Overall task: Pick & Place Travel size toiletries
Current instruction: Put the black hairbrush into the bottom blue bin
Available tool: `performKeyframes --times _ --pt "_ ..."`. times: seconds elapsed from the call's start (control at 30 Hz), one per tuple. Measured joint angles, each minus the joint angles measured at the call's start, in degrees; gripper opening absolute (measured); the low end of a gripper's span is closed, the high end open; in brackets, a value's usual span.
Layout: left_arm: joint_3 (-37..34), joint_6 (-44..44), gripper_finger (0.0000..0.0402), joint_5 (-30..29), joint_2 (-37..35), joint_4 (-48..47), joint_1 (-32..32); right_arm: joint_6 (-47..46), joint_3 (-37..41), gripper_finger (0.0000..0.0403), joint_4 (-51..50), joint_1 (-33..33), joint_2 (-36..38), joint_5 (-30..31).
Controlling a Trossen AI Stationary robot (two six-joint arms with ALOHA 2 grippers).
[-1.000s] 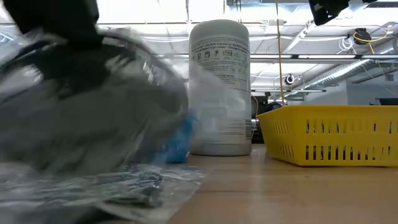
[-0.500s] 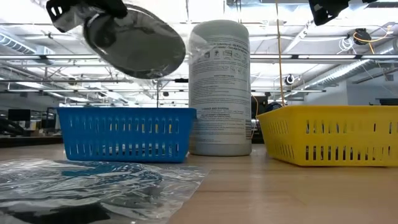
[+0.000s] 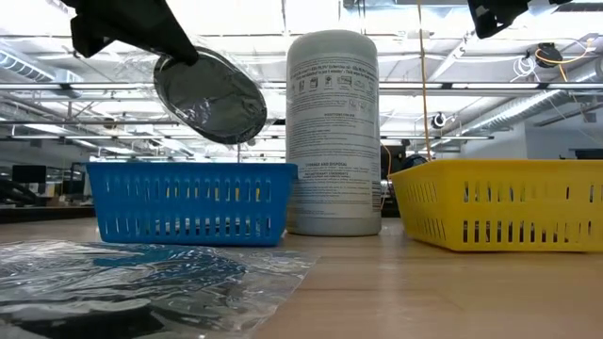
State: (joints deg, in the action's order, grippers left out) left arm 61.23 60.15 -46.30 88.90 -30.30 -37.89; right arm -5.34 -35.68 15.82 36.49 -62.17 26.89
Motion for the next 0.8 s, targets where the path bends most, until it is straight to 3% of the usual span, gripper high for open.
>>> performKeyframes --times 0.3,0.63,0.8 --pt "-1.98 0.38 0.0000 -0.20 -0.02 2.18 1.36 0.00 0.00 0.0128 0.00 -0.02 0.00 0.00" --pt "-15.23 -2.81 0.0000 4.96 0.00 24.54 5.24 0.00 0.00 0.0128 0.00 -0.02 0.00 0.00" --pt "-16.46 -2.63 0.0000 7.79 0.00 25.11 6.91 0.00 0.00 0.0128 0.00 -0.02 0.00 0.00"
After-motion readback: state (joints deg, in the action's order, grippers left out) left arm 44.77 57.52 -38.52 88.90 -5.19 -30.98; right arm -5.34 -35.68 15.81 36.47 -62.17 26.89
